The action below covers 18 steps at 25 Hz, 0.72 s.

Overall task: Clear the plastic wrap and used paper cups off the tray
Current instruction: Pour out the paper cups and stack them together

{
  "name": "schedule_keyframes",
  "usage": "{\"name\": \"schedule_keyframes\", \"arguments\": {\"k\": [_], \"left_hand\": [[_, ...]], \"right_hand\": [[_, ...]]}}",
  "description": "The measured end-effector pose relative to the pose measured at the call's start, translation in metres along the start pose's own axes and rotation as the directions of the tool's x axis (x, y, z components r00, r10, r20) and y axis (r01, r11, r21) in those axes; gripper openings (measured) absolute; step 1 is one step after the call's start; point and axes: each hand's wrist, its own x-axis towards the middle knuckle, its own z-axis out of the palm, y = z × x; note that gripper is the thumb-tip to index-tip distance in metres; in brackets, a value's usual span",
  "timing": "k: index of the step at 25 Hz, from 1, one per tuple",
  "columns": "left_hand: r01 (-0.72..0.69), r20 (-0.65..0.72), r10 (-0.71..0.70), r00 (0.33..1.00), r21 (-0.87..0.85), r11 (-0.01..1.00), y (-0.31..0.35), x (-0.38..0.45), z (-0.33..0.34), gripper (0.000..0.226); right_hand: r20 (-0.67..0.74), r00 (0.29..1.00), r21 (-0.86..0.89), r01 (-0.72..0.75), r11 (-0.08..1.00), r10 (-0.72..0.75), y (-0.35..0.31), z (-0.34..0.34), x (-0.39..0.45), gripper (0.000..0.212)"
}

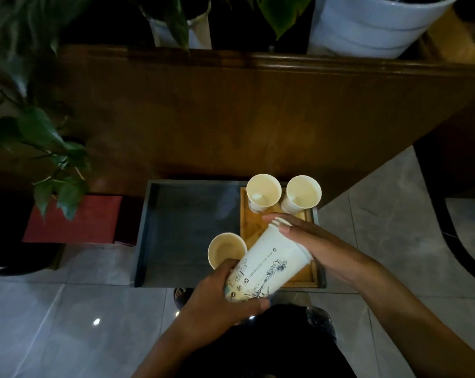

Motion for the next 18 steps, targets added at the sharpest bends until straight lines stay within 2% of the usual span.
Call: {"name": "schedule_keyframes", "arguments": {"k": [2, 5, 8, 13, 18], "left_hand": [[-0.021, -0.027, 0.021, 0.999, 0.0, 1.0, 0.001, 0.0, 0.002, 0.066], [-0.074, -0.076, 0.077, 0.994, 0.047, 0.996, 0.001, 0.005, 0.005, 0.07], [-0.148, -0.114, 0.157, 0.981, 0.078, 0.986, 0.002, 0.01, 0.007, 0.072], [-0.249, -0.109, 0.245, 0.964, -0.028, 0.968, 0.001, 0.019, 0.006, 0.064], [-0.297, -0.135, 0.29, 0.948, -0.038, 0.954, 0.002, 0.03, 0.007, 0.064]], "right_hand": [[0.048, 0.998, -0.015, 0.028, 1.0, -0.027, -0.006, -0.009, -0.003, 0.042], [0.075, 0.996, -0.078, 0.059, 0.995, -0.053, -0.014, -0.016, -0.003, 0.059], [0.092, 0.994, -0.13, 0.069, 0.989, -0.057, -0.025, -0.027, 0.0, 0.067], [0.129, 0.99, -0.151, 0.078, 0.985, -0.059, -0.043, -0.042, 0.001, 0.08], [0.142, 0.986, -0.289, 0.126, 0.949, -0.088, -0.059, -0.05, 0.0, 0.083]]}}
